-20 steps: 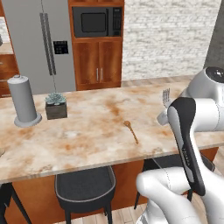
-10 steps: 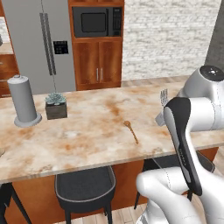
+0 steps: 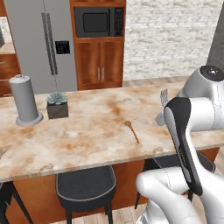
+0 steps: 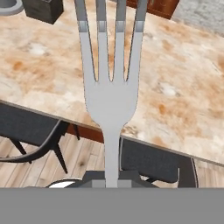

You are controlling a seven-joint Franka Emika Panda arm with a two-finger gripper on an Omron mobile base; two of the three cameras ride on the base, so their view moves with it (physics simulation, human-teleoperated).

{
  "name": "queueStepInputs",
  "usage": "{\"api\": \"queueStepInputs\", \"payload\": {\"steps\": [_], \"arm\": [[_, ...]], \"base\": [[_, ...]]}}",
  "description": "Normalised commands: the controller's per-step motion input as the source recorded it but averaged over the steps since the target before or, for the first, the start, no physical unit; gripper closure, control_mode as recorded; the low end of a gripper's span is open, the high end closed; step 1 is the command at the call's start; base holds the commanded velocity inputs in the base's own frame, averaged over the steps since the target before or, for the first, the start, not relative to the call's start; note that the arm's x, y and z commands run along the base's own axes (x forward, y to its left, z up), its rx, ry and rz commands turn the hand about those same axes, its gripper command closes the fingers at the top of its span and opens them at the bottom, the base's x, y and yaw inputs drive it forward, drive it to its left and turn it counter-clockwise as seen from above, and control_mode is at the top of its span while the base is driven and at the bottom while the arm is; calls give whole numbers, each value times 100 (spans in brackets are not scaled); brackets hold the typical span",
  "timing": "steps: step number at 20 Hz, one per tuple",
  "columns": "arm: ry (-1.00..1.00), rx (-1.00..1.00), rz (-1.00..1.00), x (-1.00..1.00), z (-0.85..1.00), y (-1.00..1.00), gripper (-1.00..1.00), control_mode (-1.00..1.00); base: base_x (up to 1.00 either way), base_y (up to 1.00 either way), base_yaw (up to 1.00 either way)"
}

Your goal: Pick up the metallic utensils from the counter and place them in the open drawer. Make sure not to pick up any wooden utensils.

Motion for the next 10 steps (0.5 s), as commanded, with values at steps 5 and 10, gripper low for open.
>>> {"api": "queueStepInputs", "payload": {"steps": [5,10], "arm": [[0,0,0,0,0,0,100,100],[0,0,0,0,0,0,100,100]], "base": [[-50,4,4],[-31,43,6]]}}
